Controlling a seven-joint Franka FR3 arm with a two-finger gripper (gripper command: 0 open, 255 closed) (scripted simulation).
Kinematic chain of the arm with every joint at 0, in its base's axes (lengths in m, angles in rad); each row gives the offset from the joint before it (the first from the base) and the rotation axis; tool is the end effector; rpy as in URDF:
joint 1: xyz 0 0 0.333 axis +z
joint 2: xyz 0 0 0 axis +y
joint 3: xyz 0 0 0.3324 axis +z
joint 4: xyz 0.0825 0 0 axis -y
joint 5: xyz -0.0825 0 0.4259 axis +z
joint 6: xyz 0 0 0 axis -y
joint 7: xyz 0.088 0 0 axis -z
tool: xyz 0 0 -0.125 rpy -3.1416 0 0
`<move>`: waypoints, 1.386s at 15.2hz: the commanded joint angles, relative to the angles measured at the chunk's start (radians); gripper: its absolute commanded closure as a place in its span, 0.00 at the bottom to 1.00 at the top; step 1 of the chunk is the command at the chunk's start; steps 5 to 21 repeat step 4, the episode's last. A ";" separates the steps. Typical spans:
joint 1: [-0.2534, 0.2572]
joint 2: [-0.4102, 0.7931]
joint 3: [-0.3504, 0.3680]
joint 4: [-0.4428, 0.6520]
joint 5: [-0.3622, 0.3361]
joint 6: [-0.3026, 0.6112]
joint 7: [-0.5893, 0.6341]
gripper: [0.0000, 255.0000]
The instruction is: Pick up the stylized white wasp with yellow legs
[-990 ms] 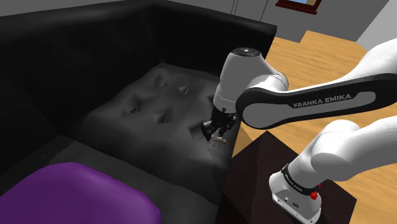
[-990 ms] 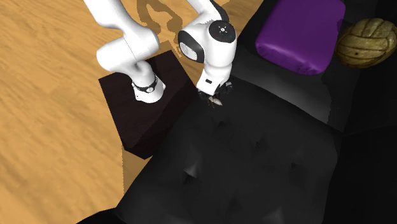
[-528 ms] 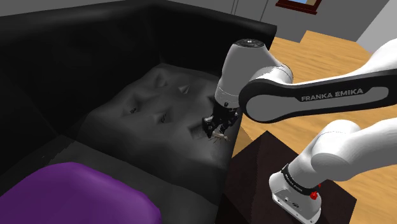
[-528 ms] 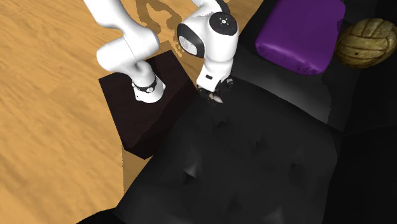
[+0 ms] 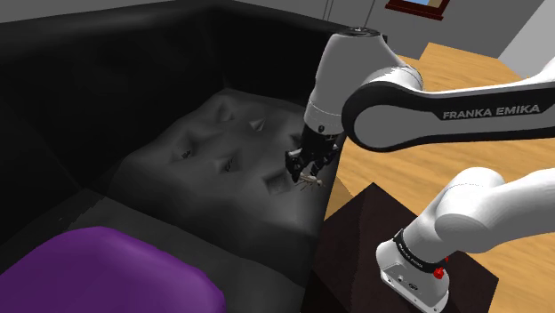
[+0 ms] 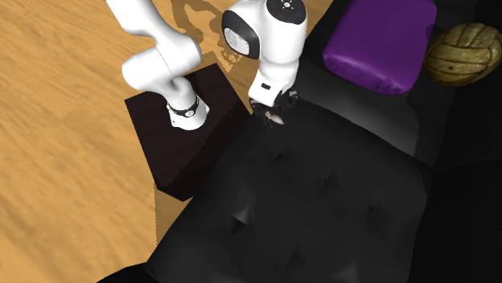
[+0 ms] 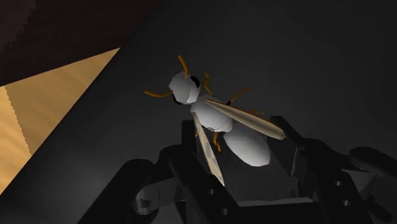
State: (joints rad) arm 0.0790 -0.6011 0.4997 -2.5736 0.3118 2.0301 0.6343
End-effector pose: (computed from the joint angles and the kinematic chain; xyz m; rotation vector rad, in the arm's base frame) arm 0.3345 0.2360 0.4133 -3.0995 0.4197 -0.0182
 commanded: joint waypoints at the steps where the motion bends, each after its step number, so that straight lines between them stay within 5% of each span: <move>1: 0.001 -0.013 -0.007 0.017 -0.003 -0.030 0.002 1.00; 21: 0.001 -0.018 -0.012 0.029 -0.005 -0.047 0.002 1.00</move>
